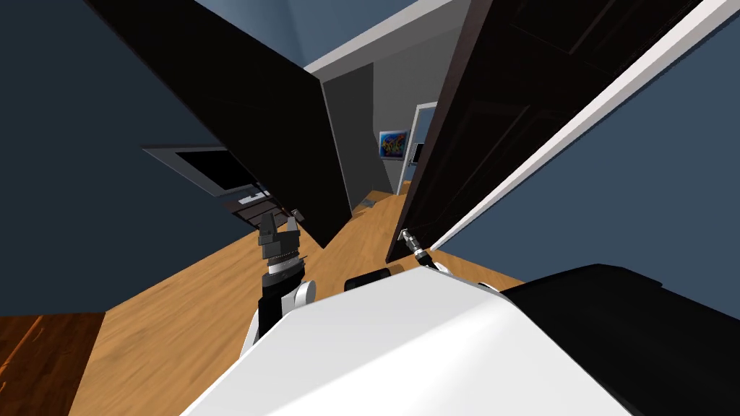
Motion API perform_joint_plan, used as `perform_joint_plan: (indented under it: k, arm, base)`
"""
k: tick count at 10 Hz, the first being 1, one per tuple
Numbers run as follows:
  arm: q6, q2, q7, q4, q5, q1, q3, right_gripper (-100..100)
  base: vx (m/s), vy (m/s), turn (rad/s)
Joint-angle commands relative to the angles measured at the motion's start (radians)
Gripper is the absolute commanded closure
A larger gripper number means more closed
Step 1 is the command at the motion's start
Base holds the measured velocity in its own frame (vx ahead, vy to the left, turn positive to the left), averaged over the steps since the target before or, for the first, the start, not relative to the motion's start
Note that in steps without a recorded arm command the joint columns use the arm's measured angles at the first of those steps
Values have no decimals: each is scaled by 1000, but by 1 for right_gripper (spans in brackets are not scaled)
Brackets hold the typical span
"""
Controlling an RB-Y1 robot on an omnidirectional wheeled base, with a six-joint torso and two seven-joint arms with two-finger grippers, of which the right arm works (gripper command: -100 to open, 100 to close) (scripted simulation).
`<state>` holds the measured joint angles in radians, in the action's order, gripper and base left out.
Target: Pull the door open
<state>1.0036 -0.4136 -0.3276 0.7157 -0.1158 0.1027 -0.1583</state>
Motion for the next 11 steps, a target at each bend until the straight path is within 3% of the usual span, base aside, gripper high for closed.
perform_joint_plan:
  k: [1,3,8,11]
  arm:
    - [1,1,-1,-1,0,3,-1,100]
    - [1,1,-1,-1,0,3,-1,100]
    - [81,-50,-44,-16,9,49,-37,100]
    - [113,-70,-61,-22,12,66,-50,100]
  base:
    - [-19,-2,-8]
    - [-9,1,-7]
    - [-180,-69,159]
    - [-157,-65,110]
